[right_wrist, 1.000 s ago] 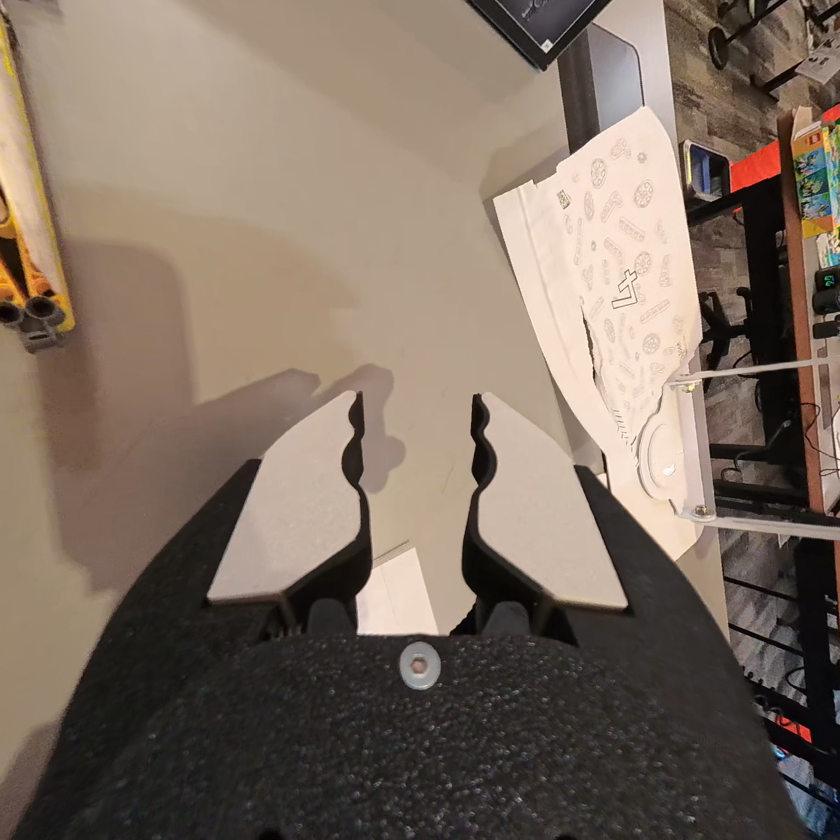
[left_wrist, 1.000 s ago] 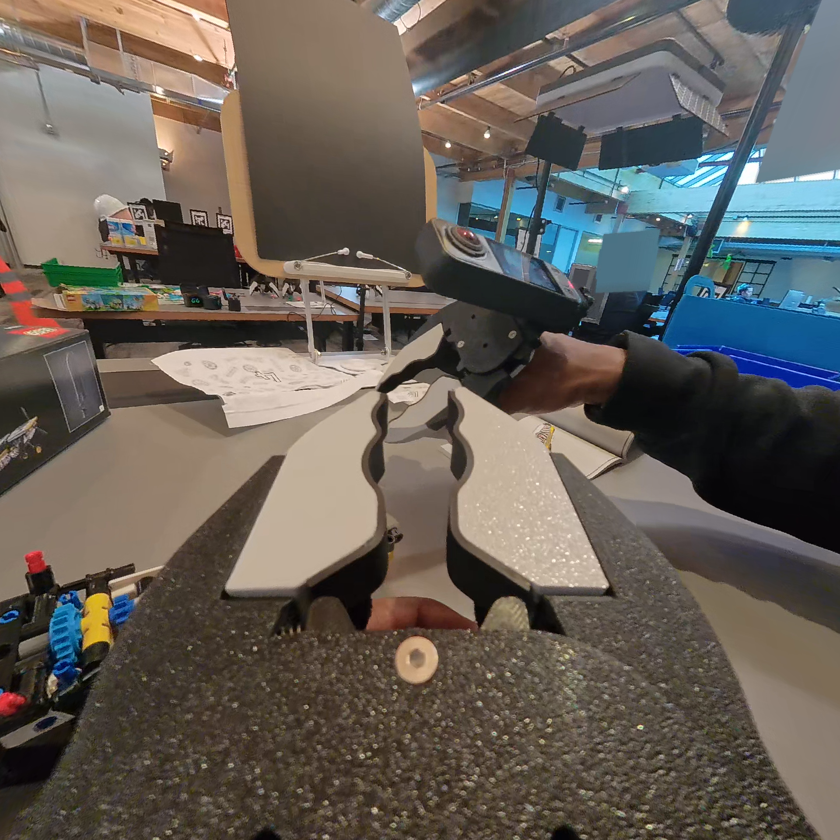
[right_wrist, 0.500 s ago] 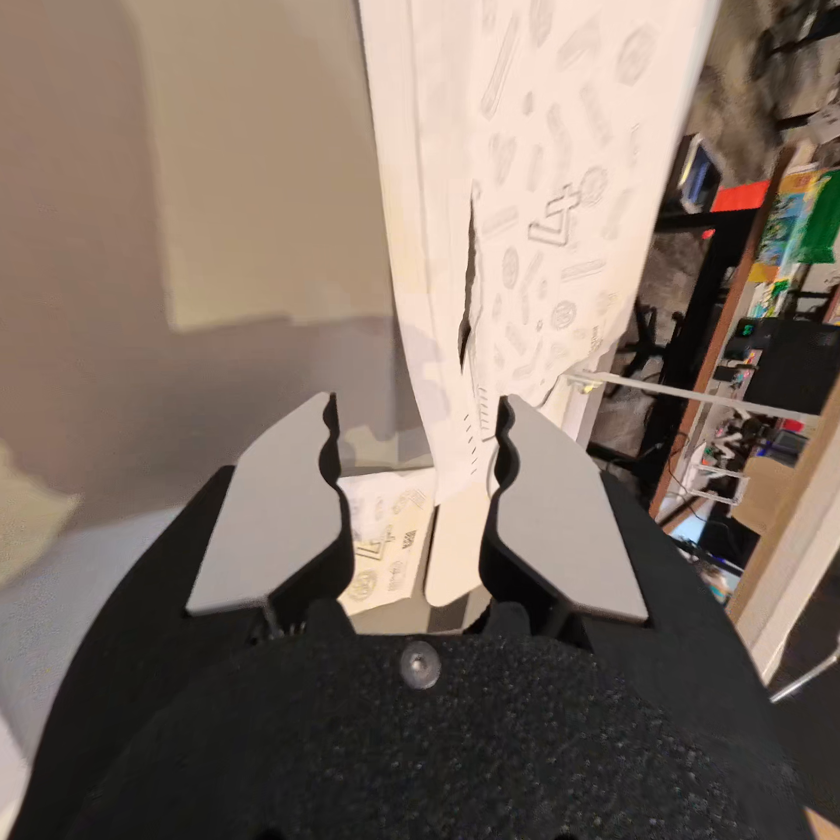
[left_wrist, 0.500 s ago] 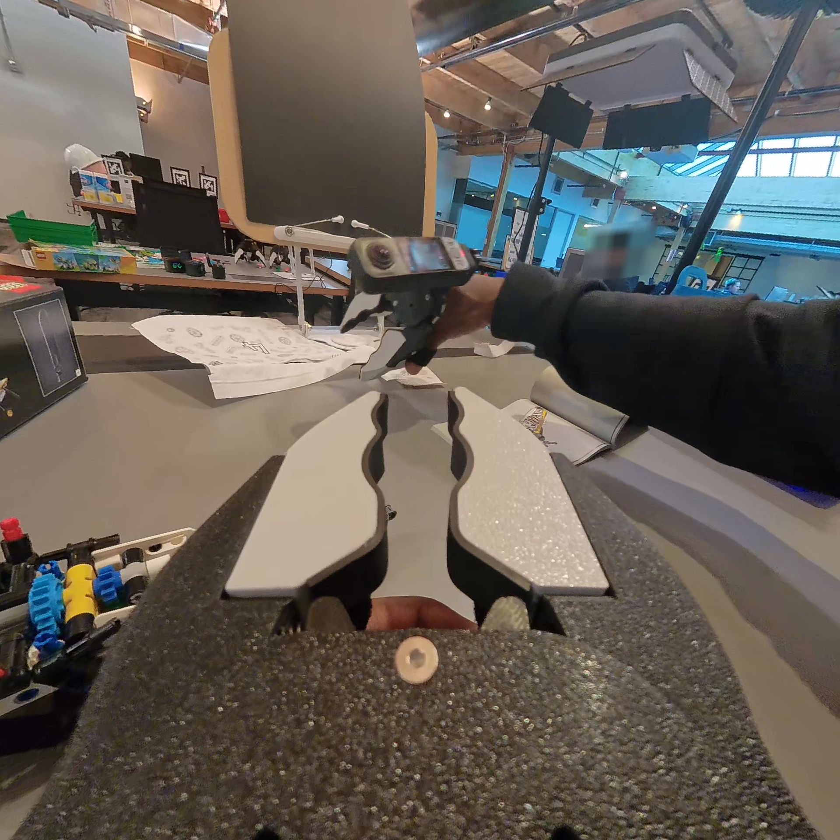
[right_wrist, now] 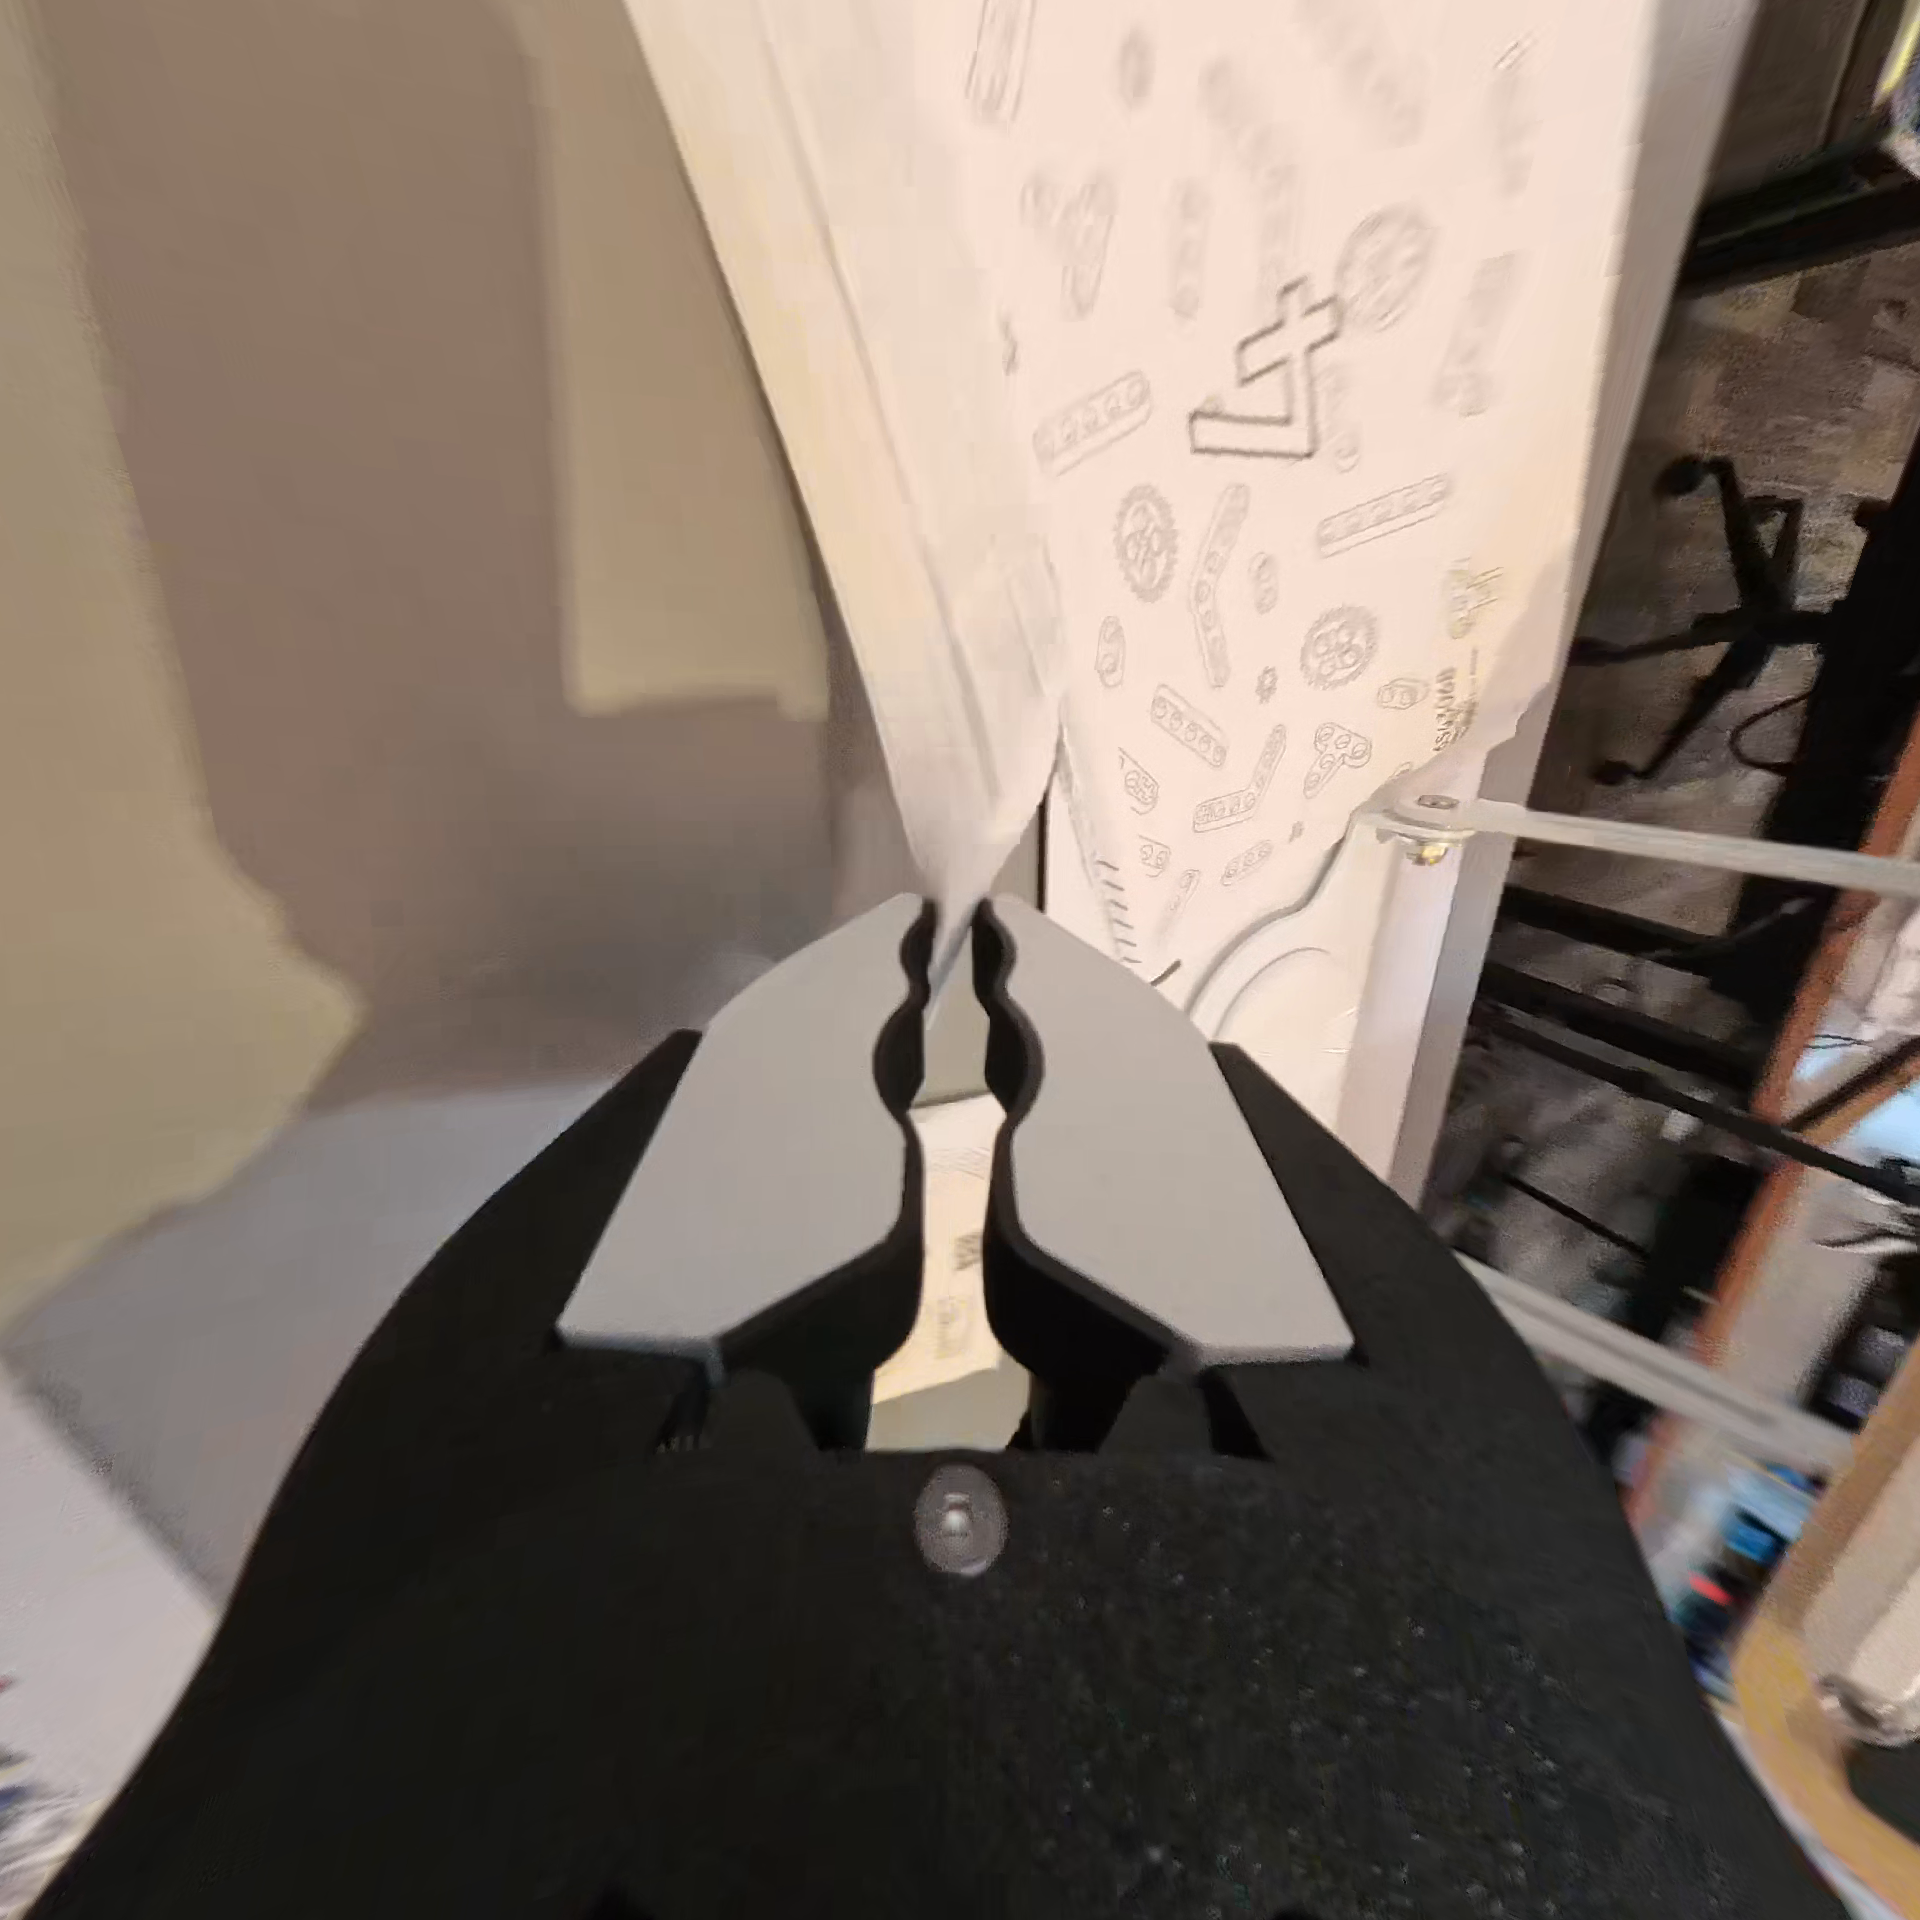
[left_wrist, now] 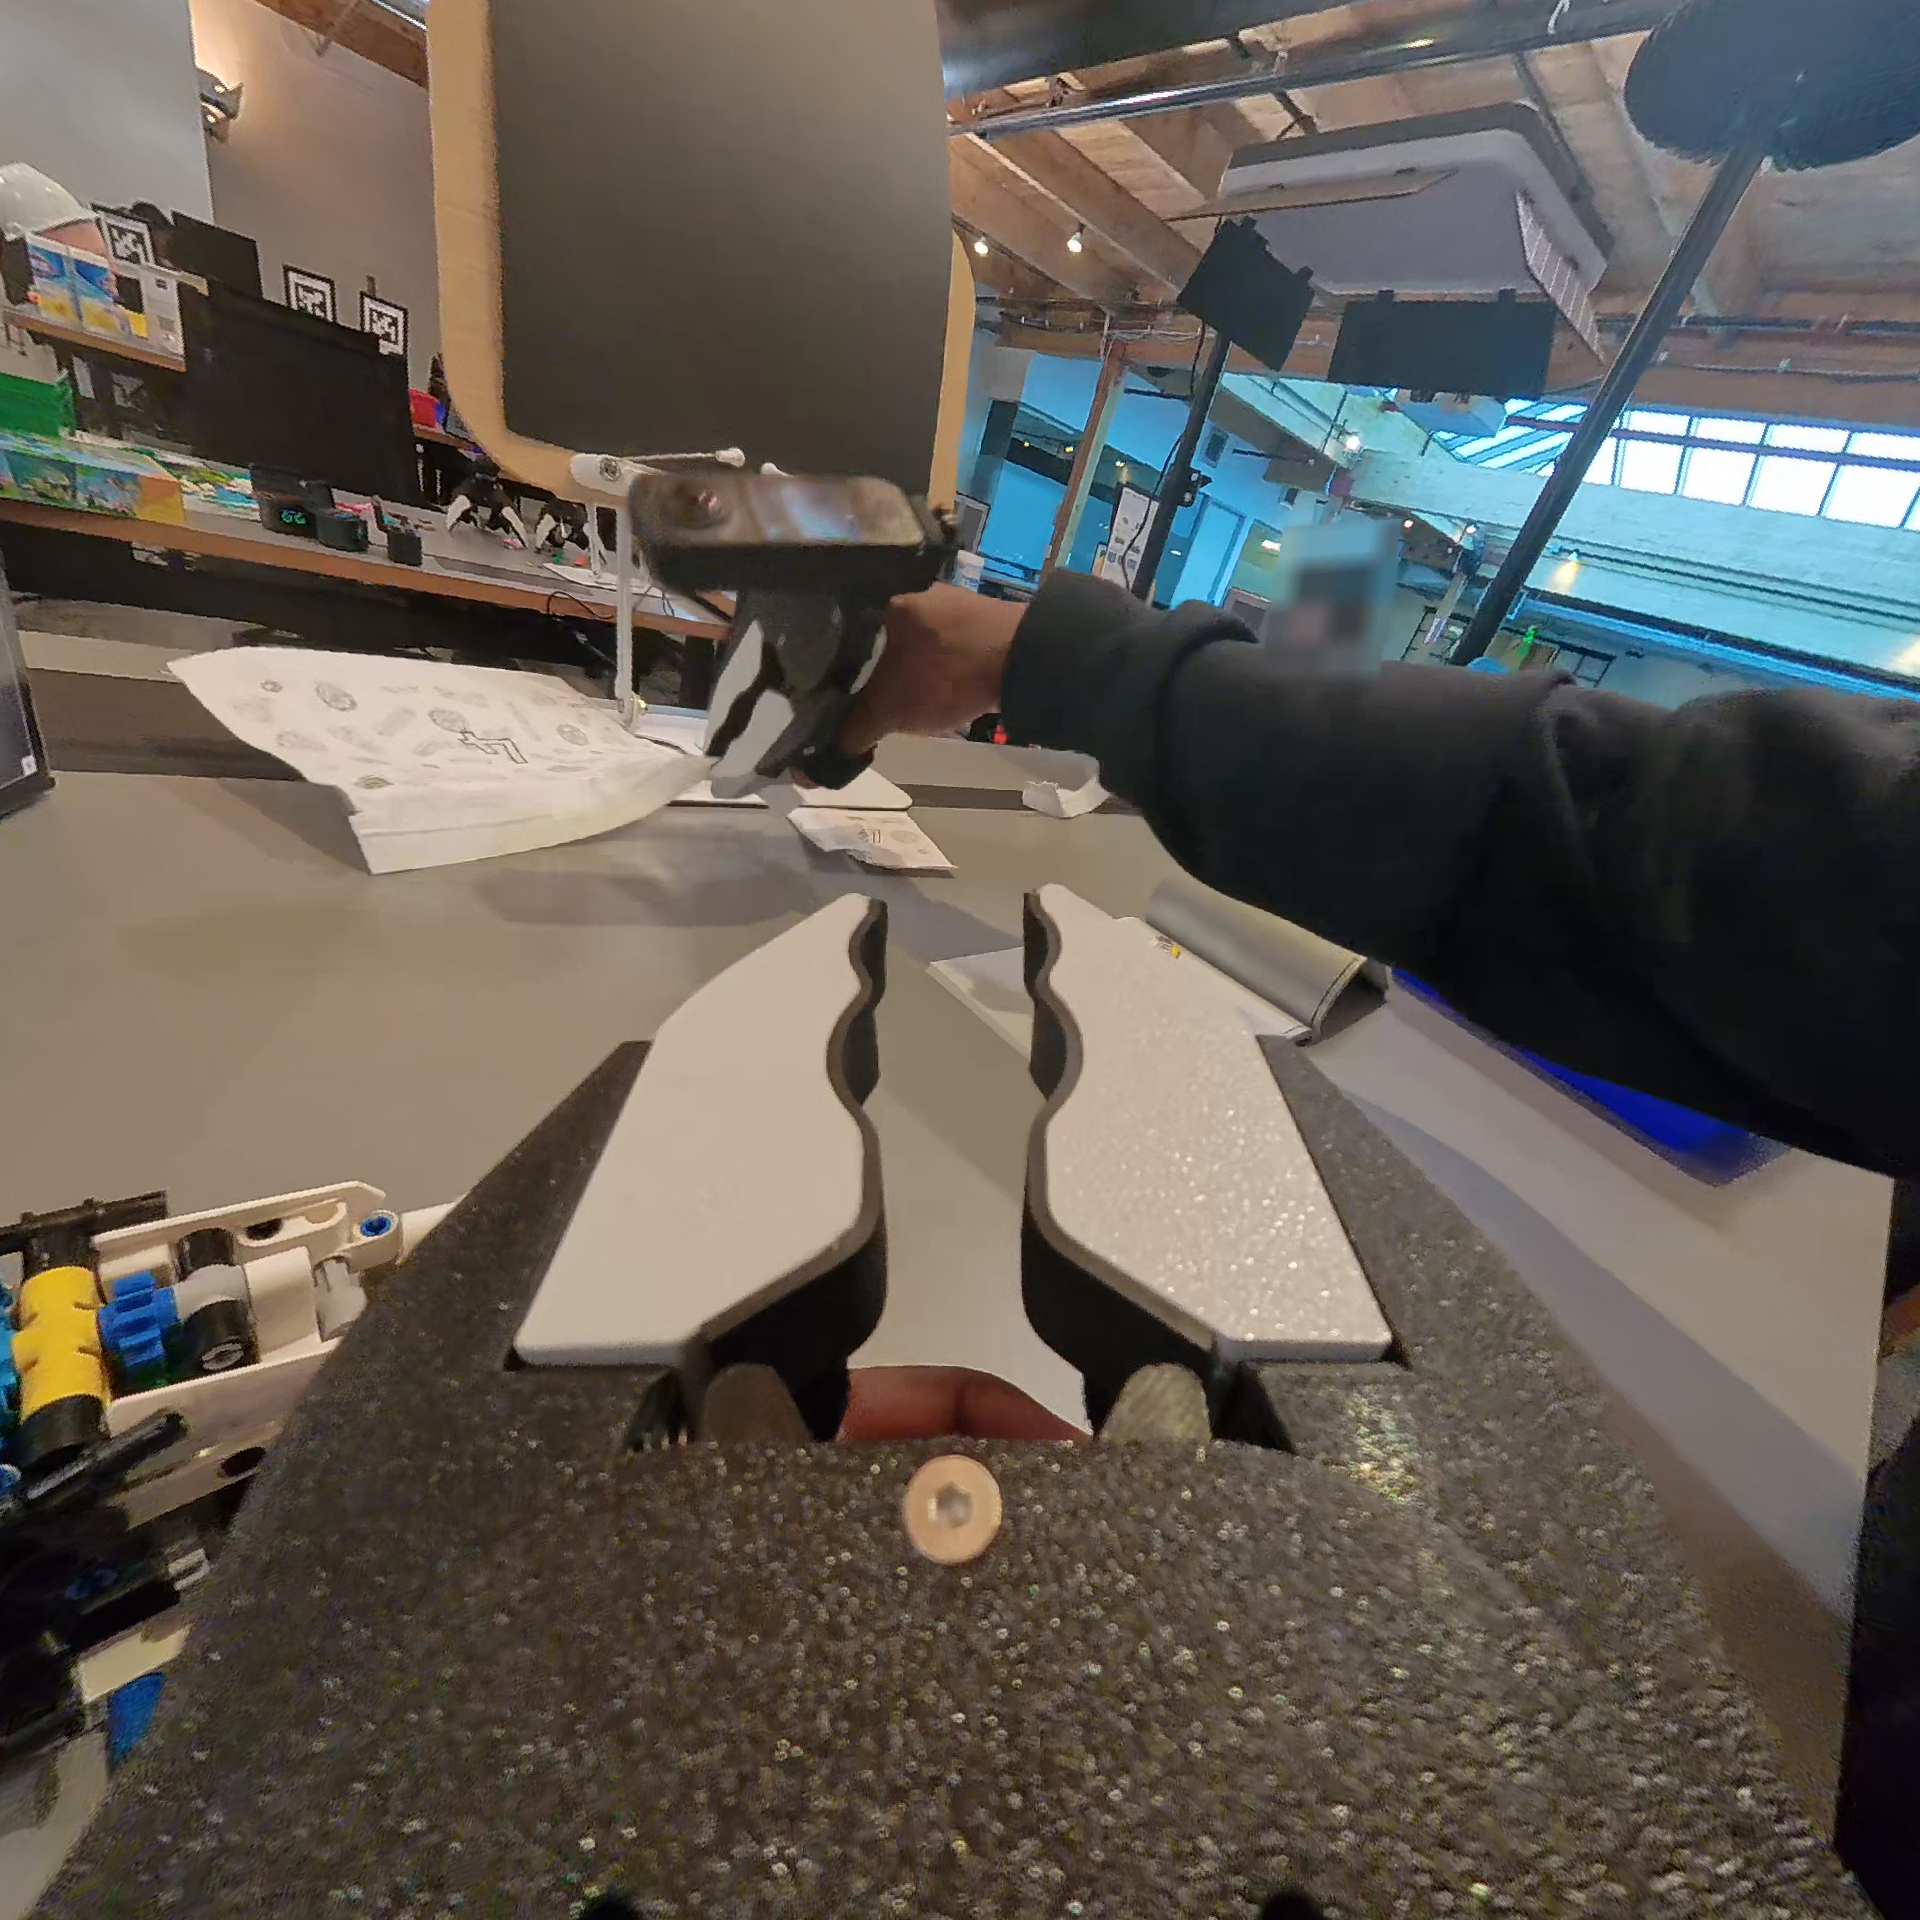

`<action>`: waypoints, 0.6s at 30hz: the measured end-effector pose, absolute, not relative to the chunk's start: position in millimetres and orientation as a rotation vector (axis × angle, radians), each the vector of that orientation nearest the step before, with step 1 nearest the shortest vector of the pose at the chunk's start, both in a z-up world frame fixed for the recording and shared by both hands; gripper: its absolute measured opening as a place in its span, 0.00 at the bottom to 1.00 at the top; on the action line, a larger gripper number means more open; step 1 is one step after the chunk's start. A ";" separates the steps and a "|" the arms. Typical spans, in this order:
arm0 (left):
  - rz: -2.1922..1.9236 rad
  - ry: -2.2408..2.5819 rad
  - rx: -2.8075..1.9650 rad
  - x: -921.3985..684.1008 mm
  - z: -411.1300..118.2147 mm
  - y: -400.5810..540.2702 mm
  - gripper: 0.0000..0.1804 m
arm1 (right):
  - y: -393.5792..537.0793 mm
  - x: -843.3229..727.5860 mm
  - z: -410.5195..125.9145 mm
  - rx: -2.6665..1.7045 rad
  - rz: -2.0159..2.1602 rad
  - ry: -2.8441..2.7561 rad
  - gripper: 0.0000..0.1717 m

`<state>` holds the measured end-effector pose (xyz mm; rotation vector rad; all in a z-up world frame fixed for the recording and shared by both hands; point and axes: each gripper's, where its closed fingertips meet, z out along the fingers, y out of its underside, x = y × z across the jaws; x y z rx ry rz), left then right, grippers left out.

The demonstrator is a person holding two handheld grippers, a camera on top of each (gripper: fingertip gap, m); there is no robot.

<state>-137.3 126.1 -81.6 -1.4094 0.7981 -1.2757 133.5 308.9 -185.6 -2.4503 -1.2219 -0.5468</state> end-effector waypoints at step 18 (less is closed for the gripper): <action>-0.452 1.001 -1.378 -96.6 -27.0 168.4 0.46 | 156.8 1.4 32.2 -2.080 -0.271 -0.805 0.00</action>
